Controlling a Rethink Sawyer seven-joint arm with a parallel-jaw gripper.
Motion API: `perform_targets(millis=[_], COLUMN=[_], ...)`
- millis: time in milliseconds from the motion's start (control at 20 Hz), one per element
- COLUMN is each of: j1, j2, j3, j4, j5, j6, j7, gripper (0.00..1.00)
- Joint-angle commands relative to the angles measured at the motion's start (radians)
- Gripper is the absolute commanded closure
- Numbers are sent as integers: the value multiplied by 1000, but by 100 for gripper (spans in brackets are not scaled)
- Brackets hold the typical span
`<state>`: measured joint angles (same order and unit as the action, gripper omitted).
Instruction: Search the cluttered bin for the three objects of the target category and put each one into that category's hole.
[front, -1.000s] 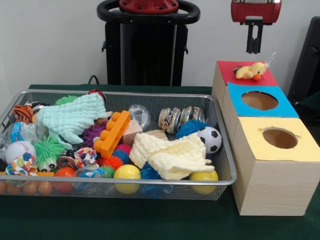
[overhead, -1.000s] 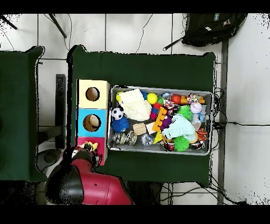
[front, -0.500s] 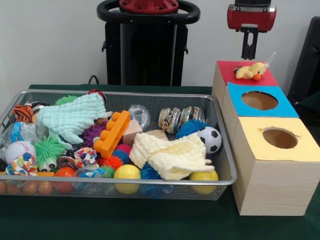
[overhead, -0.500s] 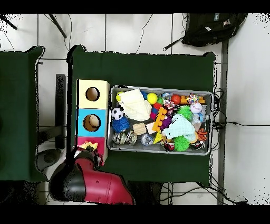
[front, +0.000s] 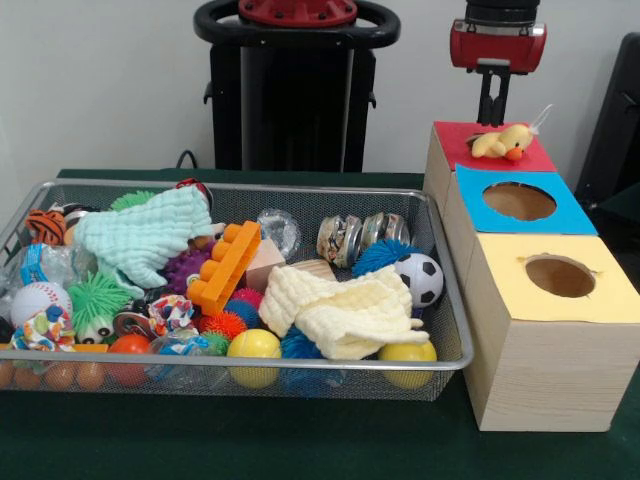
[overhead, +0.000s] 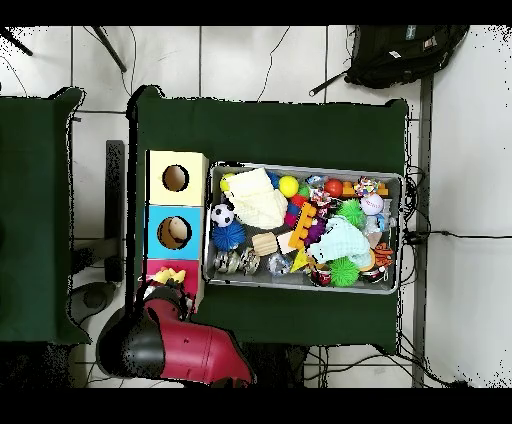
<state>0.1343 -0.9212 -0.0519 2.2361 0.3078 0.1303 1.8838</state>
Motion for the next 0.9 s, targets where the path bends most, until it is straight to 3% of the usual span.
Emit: perform_targets(millis=[50, 500, 900], j1=[-12, 23, 7], j2=[21, 48, 104], j3=[67, 60, 89], j4=[-68, -90, -107], j5=[-24, 0, -7], j6=[-11, -32, -96], j7=[131, 159, 165], gripper=[100, 100, 100])
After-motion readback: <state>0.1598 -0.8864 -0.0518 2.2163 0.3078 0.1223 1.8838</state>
